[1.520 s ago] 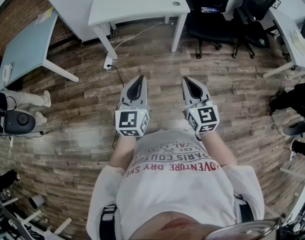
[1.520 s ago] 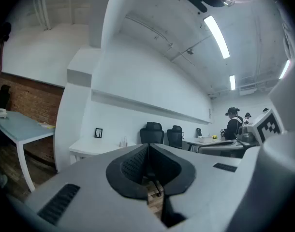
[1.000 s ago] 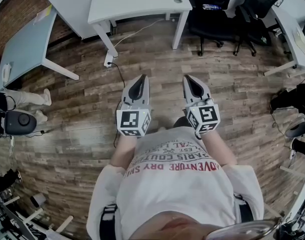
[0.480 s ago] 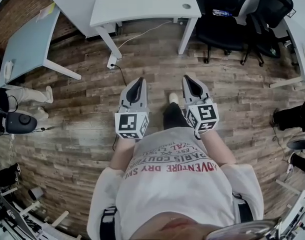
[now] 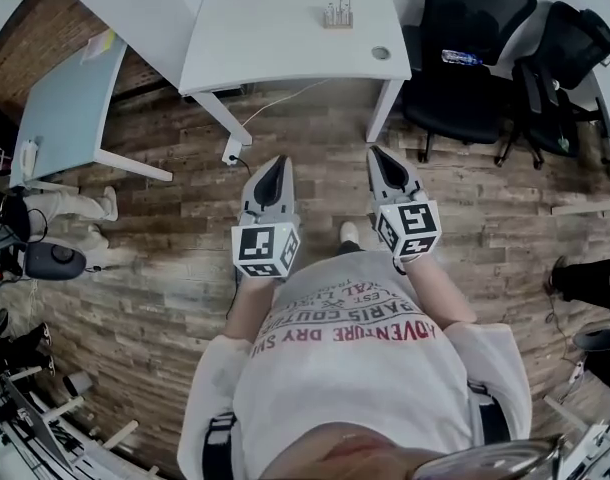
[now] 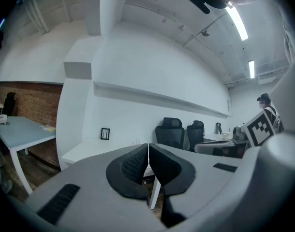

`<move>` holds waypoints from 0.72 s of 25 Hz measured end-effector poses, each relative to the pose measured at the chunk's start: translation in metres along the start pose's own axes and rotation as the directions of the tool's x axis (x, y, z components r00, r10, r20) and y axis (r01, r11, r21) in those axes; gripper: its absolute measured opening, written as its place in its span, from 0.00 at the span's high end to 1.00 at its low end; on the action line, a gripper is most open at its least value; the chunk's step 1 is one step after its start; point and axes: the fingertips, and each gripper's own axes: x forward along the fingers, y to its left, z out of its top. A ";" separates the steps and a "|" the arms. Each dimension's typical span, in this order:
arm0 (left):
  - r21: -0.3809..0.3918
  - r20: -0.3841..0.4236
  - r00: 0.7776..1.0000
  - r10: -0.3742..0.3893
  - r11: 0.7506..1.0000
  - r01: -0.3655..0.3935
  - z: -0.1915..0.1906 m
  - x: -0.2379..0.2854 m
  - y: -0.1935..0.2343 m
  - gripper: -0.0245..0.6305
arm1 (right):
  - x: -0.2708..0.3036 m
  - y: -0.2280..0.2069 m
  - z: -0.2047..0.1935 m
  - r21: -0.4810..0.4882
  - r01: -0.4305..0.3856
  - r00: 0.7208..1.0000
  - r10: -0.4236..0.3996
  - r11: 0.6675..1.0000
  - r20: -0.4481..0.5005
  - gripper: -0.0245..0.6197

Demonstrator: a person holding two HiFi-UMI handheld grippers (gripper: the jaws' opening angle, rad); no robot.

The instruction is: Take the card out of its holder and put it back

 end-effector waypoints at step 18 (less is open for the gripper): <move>0.000 -0.072 0.997 -0.018 1.000 0.018 0.001 0.212 0.026 0.92 | 0.143 -0.138 0.005 0.023 0.020 0.998 -0.018 1.000 -0.067 0.92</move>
